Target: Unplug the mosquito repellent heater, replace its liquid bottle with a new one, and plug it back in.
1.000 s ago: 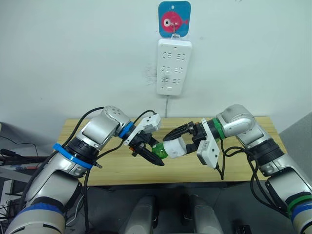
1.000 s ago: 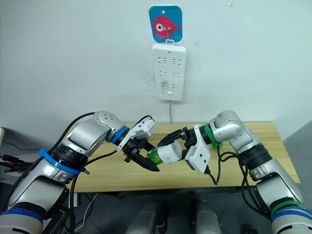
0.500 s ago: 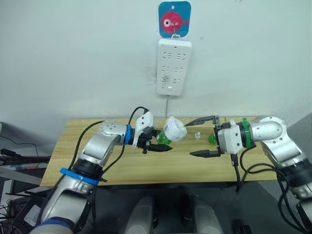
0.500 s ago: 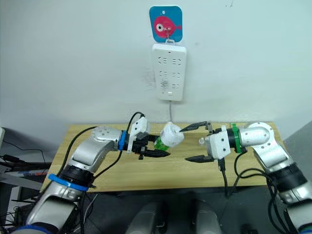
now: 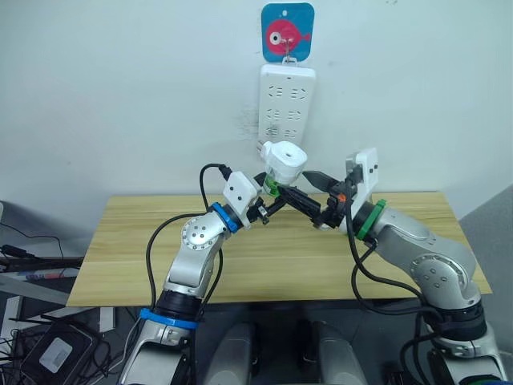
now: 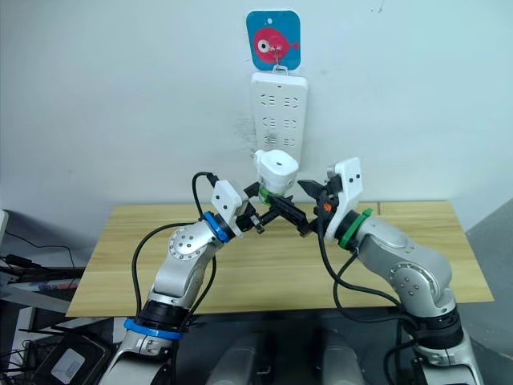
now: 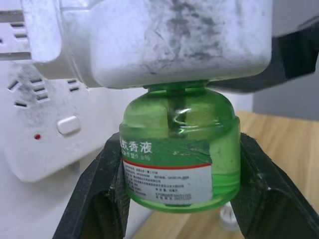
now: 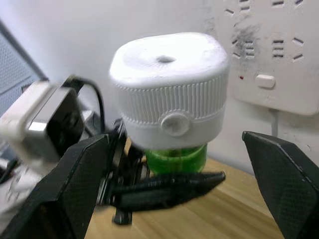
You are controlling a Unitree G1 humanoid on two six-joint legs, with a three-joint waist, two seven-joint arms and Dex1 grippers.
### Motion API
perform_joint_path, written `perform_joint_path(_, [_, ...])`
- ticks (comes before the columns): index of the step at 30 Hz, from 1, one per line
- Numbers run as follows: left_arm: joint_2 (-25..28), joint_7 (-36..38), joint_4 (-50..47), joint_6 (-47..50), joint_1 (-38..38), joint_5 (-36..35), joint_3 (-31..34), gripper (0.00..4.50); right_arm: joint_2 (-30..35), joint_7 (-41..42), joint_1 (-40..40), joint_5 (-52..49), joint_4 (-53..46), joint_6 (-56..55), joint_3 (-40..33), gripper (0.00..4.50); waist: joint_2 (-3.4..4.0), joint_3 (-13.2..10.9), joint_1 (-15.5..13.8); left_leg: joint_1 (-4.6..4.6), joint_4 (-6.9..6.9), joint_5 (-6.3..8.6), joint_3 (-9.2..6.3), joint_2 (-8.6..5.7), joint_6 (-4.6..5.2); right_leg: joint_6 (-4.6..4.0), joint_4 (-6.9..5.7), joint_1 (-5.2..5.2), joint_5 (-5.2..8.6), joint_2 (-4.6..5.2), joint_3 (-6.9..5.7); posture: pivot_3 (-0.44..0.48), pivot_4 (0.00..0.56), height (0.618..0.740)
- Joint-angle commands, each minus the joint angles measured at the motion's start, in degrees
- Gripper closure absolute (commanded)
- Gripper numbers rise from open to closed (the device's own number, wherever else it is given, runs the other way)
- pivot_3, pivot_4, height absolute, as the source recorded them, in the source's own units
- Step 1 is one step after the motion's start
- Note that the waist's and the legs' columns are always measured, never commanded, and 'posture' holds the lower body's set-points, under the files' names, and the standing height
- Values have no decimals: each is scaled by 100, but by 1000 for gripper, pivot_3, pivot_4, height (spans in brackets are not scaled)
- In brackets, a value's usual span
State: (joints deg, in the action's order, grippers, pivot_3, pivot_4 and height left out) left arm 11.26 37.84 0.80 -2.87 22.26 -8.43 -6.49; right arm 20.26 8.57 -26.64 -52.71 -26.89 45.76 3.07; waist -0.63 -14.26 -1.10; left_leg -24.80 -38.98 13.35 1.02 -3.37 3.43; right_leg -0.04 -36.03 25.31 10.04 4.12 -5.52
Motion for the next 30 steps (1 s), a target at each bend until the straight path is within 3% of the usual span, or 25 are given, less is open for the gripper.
perform_joint_path(1, [-3,-54,-552,117,-173,-184,-25,2283,-166,40,-265,139,-39,-31,-1,0,1,1,15,0,0,0,0,1,0,0,0,0,0,-3,0,-68,201,740])
perform_joint_path(7, [-117,-321,-898,419,-369,-190,-58,2283,-564,81,-496,270,265,-27,-46,0,-2,3,0,0,1,0,-3,0,3,1,-2,-2,1,-5,-3,-31,199,740])
perform_joint_path(10, [-185,-419,-1024,552,-430,-242,-49,2283,-588,206,-491,223,285,38,-42,583,-2,4,0,1,1,0,-2,0,4,1,-2,-1,1,-6,-2,-31,199,740])
perform_joint_path(13, [-249,-454,-1140,660,-515,-293,-75,2283,-599,331,-468,190,283,71,-61,1501,-2,4,-1,1,1,0,-3,1,4,4,-3,-1,2,-7,-3,-19,202,740])
perform_joint_path(16, [-255,-377,-1254,759,-608,-390,-136,2283,-645,335,-479,209,290,56,-108,1496,-2,4,-1,1,1,0,-3,1,4,8,-3,-1,5,-8,-2,-21,202,740])
perform_joint_path(23, [71,-392,-1578,1015,-891,-570,170,12,-569,198,-319,674,338,-153,-202,1497,-2,6,-3,1,1,0,-4,1,4,11,-2,-1,7,-8,-1,-22,200,740])
perform_joint_path(27, [479,-559,-1681,1118,-997,-680,755,0,-289,200,63,1573,397,-666,-127,1497,-1,8,-6,2,3,0,-5,2,3,15,-3,0,10,-9,-4,-20,197,740])
perform_joint_path(30, [867,-447,-1384,1254,-556,-843,1117,0,-36,339,441,2211,419,-1113,-26,1497,-1,8,-35,2,3,-1,-5,1,3,26,-3,0,17,-9,-3,-12,196,740])
